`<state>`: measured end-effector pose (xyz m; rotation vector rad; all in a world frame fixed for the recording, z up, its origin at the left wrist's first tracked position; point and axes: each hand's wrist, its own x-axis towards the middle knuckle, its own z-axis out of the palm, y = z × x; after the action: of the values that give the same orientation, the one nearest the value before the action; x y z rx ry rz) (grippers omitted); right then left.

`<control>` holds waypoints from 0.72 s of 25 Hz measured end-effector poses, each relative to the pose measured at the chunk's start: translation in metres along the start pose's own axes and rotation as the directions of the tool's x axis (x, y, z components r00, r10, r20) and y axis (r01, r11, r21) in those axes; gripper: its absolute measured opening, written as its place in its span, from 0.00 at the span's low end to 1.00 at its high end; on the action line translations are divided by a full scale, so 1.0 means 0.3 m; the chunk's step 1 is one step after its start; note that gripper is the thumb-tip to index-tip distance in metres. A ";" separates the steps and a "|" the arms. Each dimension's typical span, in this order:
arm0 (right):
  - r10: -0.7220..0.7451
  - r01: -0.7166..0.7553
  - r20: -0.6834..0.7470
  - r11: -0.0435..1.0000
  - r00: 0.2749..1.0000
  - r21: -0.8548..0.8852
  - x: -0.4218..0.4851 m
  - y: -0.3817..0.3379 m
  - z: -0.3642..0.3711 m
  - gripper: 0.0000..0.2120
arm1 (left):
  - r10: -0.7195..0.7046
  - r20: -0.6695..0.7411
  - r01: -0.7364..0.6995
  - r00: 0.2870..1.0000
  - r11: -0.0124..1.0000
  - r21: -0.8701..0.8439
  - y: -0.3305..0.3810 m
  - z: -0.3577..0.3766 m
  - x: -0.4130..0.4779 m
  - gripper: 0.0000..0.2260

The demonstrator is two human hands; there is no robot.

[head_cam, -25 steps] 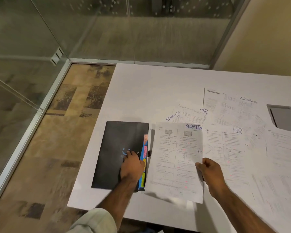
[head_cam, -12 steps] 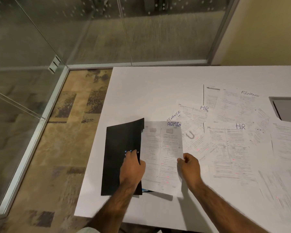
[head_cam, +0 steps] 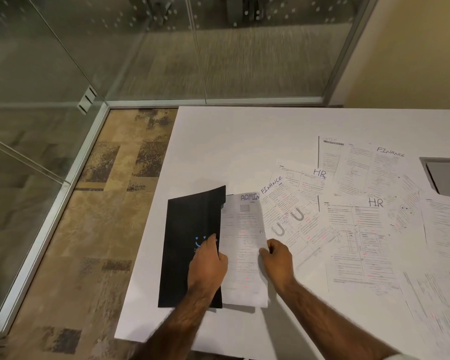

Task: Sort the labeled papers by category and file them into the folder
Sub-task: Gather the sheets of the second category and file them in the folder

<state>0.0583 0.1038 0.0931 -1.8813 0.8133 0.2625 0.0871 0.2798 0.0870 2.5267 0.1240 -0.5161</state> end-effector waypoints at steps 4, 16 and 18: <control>-0.059 0.064 0.102 0.997 0.993 -0.044 0.026 -0.059 0.129 0.08 | 0.035 0.008 -0.035 0.999 0.999 0.010 0.013 -0.003 -0.006 0.16; 0.050 -0.061 0.242 0.997 0.969 0.038 0.062 -0.064 0.296 0.04 | 0.012 0.001 -0.012 1.000 0.999 0.038 0.005 0.012 -0.011 0.25; 0.039 -0.054 0.229 0.997 0.973 0.062 0.056 -0.065 0.298 0.04 | 0.010 -0.004 -0.010 1.000 0.999 0.035 0.003 0.013 -0.009 0.26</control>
<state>0.0991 0.1799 0.0583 -1.7327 0.7012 0.4660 0.0834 0.2769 0.0855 2.5608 0.1047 -0.5137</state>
